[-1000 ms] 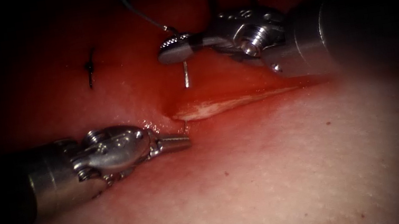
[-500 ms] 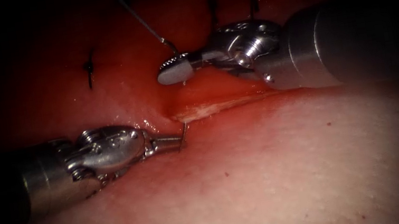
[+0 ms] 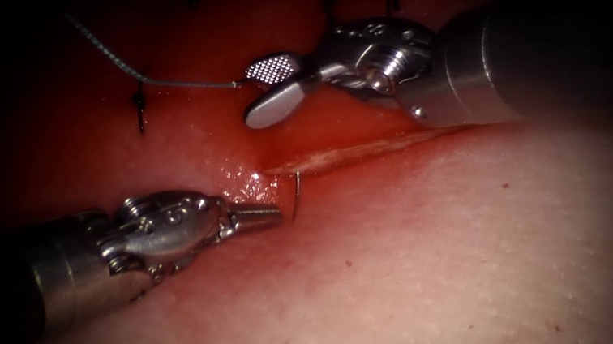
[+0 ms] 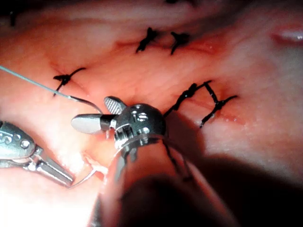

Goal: Wound Closure

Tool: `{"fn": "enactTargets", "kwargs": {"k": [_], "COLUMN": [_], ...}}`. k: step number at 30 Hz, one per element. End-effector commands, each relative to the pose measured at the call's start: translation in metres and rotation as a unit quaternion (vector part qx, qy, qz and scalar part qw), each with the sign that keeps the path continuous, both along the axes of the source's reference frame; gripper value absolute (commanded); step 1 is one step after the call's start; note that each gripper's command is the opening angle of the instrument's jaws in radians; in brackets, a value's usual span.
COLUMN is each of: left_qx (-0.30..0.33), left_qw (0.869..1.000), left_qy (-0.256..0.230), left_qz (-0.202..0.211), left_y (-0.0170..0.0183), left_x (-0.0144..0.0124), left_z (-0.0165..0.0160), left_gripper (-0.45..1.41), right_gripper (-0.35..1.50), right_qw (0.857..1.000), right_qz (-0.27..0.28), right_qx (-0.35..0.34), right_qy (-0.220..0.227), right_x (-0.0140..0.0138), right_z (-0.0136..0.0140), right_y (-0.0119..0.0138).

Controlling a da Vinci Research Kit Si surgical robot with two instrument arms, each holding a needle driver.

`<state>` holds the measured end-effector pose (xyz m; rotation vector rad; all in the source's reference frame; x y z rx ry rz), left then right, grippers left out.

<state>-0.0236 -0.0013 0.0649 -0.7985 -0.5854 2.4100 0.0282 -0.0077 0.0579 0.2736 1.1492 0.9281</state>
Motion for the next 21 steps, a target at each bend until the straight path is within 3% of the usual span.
{"fn": "enactTargets", "kwargs": {"k": [1,5,12,14,15,16,21], "left_qx": [-0.001,-0.001,-0.001,-0.001,-0.002,-0.002,-0.002], "left_qw": [1.000,1.000,1.000,1.000,1.000,1.000,1.000], "left_qy": [-0.001,0.000,0.000,0.000,-0.001,0.000,-0.001], "left_qz": [0.000,0.000,0.000,-0.001,0.001,0.001,0.001], "left_y": [0.0002,0.0002,0.0001,0.0001,0.0001,0.0001,0.0001], "left_x": [-0.0006,-0.0006,-0.0007,-0.0008,-0.0009,-0.0009,-0.0009], "left_z": [0.0005,0.0005,0.0004,0.0003,0.0003,0.0002,0.0002], "left_gripper": [-0.08,-0.08,-0.08,-0.08,-0.08,-0.08,-0.08], "right_gripper": [1.45,1.35,0.94,0.61,-0.07,-0.35,-0.35], "right_qw": [1.000,0.997,0.995,0.994,0.994,0.993,0.991], "right_qz": [-0.007,-0.031,-0.044,-0.048,-0.054,-0.062,-0.082], "right_qx": [-0.017,-0.067,-0.088,-0.094,-0.093,-0.090,-0.082], "right_qy": [-0.005,-0.017,-0.018,-0.028,-0.035,-0.046,-0.066], "right_x": [0.0010,0.0015,0.0016,0.0020,0.0022,0.0023,0.0023], "right_z": [-0.0002,-0.0015,-0.0012,-0.0005,0.0000,0.0003,0.0007], "right_y": [0.0004,0.0003,0.0004,0.0005,0.0003,0.0000,-0.0008]}}
